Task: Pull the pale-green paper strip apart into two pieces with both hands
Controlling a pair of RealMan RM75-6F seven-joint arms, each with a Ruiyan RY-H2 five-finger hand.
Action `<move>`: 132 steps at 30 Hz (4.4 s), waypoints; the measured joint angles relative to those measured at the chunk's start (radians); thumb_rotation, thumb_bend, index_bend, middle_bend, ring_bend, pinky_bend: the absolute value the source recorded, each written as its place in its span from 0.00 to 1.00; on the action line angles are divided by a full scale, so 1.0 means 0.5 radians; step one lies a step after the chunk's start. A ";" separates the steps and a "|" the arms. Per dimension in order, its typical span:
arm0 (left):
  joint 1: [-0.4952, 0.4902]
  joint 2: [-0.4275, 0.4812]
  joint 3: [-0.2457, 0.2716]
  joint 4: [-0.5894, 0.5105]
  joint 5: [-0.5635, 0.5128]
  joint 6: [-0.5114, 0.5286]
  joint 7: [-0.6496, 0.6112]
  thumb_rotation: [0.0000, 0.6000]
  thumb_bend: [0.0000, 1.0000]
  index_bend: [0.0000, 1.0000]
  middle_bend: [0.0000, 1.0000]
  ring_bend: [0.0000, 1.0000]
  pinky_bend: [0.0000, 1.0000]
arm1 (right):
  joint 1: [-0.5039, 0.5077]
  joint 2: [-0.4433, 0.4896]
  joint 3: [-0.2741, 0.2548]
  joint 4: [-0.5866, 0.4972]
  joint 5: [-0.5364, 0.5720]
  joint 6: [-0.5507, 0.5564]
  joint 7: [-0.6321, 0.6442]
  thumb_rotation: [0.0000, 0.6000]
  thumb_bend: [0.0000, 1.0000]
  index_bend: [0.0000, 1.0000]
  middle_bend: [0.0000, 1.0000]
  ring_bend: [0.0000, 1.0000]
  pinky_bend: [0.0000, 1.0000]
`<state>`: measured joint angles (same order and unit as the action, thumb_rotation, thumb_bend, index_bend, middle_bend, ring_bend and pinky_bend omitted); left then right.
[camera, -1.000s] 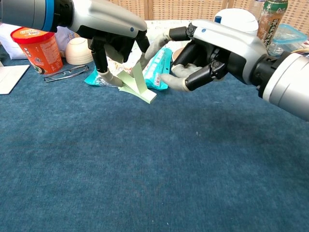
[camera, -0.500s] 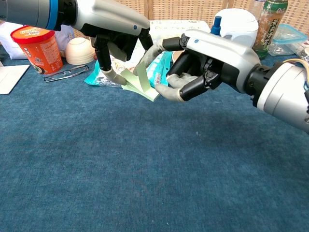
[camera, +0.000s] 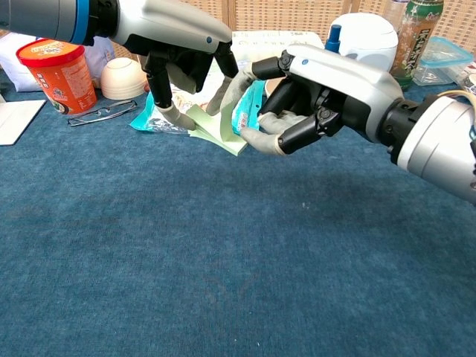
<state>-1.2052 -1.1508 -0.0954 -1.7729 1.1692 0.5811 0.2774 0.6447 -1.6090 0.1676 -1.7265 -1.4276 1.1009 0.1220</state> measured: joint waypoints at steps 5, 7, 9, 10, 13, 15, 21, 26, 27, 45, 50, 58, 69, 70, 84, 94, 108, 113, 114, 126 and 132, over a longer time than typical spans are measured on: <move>-0.004 0.004 -0.001 -0.007 -0.001 -0.006 0.000 1.00 0.35 0.74 1.00 1.00 1.00 | 0.004 -0.007 0.003 0.005 0.002 -0.004 0.000 1.00 0.43 0.44 0.94 1.00 1.00; -0.009 0.003 -0.002 -0.006 -0.009 -0.010 0.003 1.00 0.35 0.74 1.00 1.00 1.00 | 0.008 -0.014 0.005 0.003 0.002 -0.007 -0.004 1.00 0.43 0.44 0.95 1.00 1.00; -0.013 0.001 -0.001 -0.006 -0.015 -0.012 0.010 1.00 0.35 0.74 1.00 1.00 1.00 | 0.011 -0.019 0.008 0.004 0.005 -0.008 -0.009 1.00 0.43 0.45 0.95 1.00 1.00; -0.014 -0.001 0.000 -0.006 -0.018 -0.013 0.014 1.00 0.35 0.74 1.00 1.00 1.00 | 0.011 -0.021 0.009 0.004 0.007 -0.008 -0.009 1.00 0.43 0.46 0.95 1.00 1.00; -0.018 -0.005 0.003 -0.008 -0.025 -0.014 0.021 1.00 0.35 0.74 1.00 1.00 1.00 | 0.012 -0.027 0.013 0.008 0.011 -0.007 -0.009 1.00 0.43 0.47 0.95 1.00 1.00; -0.020 -0.006 0.004 -0.011 -0.028 -0.013 0.024 1.00 0.35 0.74 1.00 1.00 1.00 | 0.012 -0.032 0.014 0.013 0.014 -0.007 -0.010 1.00 0.43 0.48 0.95 1.00 1.00; -0.024 -0.009 0.007 -0.016 -0.033 -0.014 0.030 1.00 0.35 0.74 1.00 1.00 1.00 | 0.015 -0.049 0.017 0.026 0.019 -0.008 -0.009 1.00 0.43 0.51 0.96 1.00 1.00; -0.026 -0.009 0.011 -0.018 -0.037 -0.016 0.035 1.00 0.35 0.74 1.00 1.00 1.00 | 0.019 -0.063 0.020 0.036 0.021 -0.009 -0.003 1.00 0.43 0.52 0.96 1.00 1.00; -0.027 -0.009 0.012 -0.018 -0.038 -0.016 0.035 1.00 0.35 0.74 1.00 1.00 1.00 | 0.019 -0.068 0.022 0.042 0.021 -0.007 0.000 1.00 0.43 0.53 0.97 1.00 1.00; -0.034 -0.011 0.020 -0.020 -0.047 -0.019 0.038 1.00 0.35 0.74 1.00 1.00 1.00 | 0.025 -0.101 0.038 0.072 0.017 0.005 0.038 1.00 0.43 0.58 0.98 1.00 1.00; -0.034 -0.015 0.022 -0.018 -0.045 -0.018 0.036 1.00 0.35 0.74 1.00 1.00 1.00 | 0.025 -0.101 0.040 0.073 0.021 0.003 0.040 1.00 0.43 0.61 0.99 1.00 1.00; -0.027 -0.009 0.032 -0.014 -0.040 -0.020 0.028 1.00 0.35 0.74 1.00 1.00 1.00 | 0.026 -0.098 0.041 0.068 0.030 -0.004 0.043 1.00 0.46 0.69 1.00 1.00 1.00; -0.005 -0.004 0.060 0.001 -0.036 -0.020 0.024 1.00 0.35 0.75 1.00 1.00 1.00 | 0.024 -0.088 0.032 0.063 0.039 -0.019 0.049 1.00 0.48 0.75 1.00 1.00 1.00; -0.002 -0.005 0.064 0.003 -0.034 -0.020 0.024 1.00 0.35 0.75 1.00 1.00 1.00 | 0.024 -0.086 0.030 0.063 0.039 -0.020 0.051 1.00 0.48 0.75 1.00 1.00 1.00; 0.047 -0.012 0.097 0.028 -0.019 -0.006 0.003 1.00 0.35 0.76 1.00 1.00 1.00 | 0.005 -0.060 0.020 0.061 0.045 -0.019 0.081 1.00 0.49 0.76 1.00 1.00 1.00; 0.103 0.006 0.129 0.051 0.000 0.006 -0.026 1.00 0.35 0.76 1.00 1.00 1.00 | -0.011 -0.027 0.021 0.059 0.043 -0.010 0.116 1.00 0.49 0.76 1.00 1.00 1.00; 0.205 0.058 0.152 0.068 0.018 0.062 -0.077 1.00 0.35 0.76 1.00 1.00 1.00 | -0.047 0.071 -0.003 0.110 0.035 -0.008 0.173 1.00 0.49 0.63 0.95 1.00 0.98; 0.282 0.064 0.167 0.101 0.034 0.125 -0.111 1.00 0.35 0.75 1.00 1.00 1.00 | -0.085 0.157 -0.050 0.170 0.022 -0.011 0.202 1.00 0.49 0.36 0.75 0.84 0.86; 0.296 0.064 0.171 0.108 0.038 0.134 -0.116 1.00 0.35 0.75 1.00 1.00 1.00 | -0.092 0.180 -0.062 0.184 0.017 -0.016 0.212 1.00 0.49 0.30 0.70 0.80 0.82; 0.395 0.029 0.180 0.191 0.063 0.216 -0.096 1.00 0.34 0.68 1.00 1.00 1.00 | -0.163 0.313 -0.111 0.265 -0.010 -0.012 0.370 1.00 0.49 0.01 0.29 0.39 0.45; 0.416 0.018 0.168 0.192 0.032 0.249 -0.031 1.00 0.33 0.59 0.99 0.95 1.00 | -0.187 0.337 -0.109 0.261 -0.026 0.023 0.387 1.00 0.49 0.00 0.27 0.38 0.45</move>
<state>-0.9970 -1.1419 -0.0114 -1.6770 1.1853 0.7058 0.2619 0.5515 -1.4404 0.1130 -1.5959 -1.4406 1.1123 0.3157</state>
